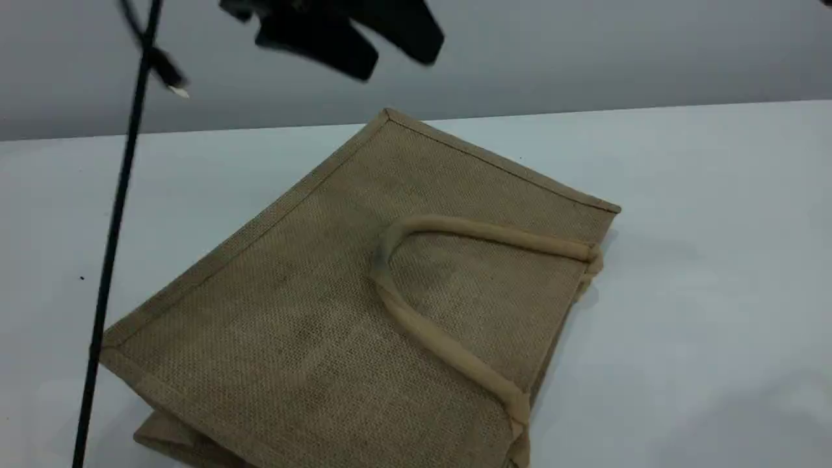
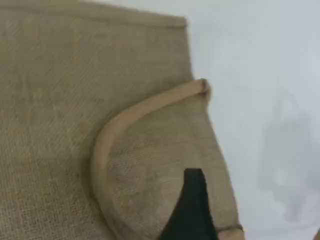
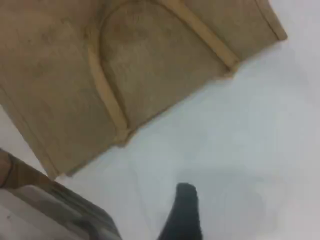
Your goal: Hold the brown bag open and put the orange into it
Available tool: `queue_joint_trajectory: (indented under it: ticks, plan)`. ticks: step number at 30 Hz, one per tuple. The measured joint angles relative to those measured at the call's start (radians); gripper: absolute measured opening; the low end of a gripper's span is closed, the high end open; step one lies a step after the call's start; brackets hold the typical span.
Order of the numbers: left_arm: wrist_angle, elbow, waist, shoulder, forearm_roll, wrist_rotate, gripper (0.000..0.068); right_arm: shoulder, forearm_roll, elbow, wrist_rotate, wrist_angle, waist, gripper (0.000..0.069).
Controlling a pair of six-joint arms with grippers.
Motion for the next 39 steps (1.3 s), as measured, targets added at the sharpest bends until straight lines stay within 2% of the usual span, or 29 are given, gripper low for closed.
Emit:
queue_joint_trajectory:
  ticks: [2,6,12,21,26,29,33,39]
  plan:
    - [0.014,0.000,0.000,-0.037,0.012,-0.009,0.0556,-0.037,-0.005,0.034,0.028,0.004,0.000,0.0566]
    - [0.084,0.000,0.000,-0.127,0.121,-0.097,0.0556,-0.132,-0.005,0.105,0.031,0.018,0.000,0.0566]
    - [0.230,0.000,0.000,-0.280,0.226,-0.205,0.0556,-0.328,-0.005,0.216,0.031,0.016,0.000,0.0566]
    - [0.353,0.003,0.000,-0.533,0.247,-0.265,0.0556,-0.709,-0.005,0.368,0.029,-0.030,0.000,0.0566]
    - [0.362,0.080,0.000,-0.699,0.253,-0.300,0.0556,-0.889,-0.005,0.455,0.026,0.004,0.000,0.0566]
    - [0.351,0.151,0.000,-0.817,0.288,-0.338,0.0556,-0.975,0.008,0.485,0.026,0.021,0.000,0.0566]
    - [0.344,0.247,0.000,-0.994,0.366,-0.426,0.0556,-1.056,-0.005,0.488,0.022,0.067,0.000,0.0566]
    - [0.360,0.369,0.000,-1.262,0.526,-0.571,0.0556,-1.104,-0.005,0.496,0.022,0.053,0.000,0.0566]
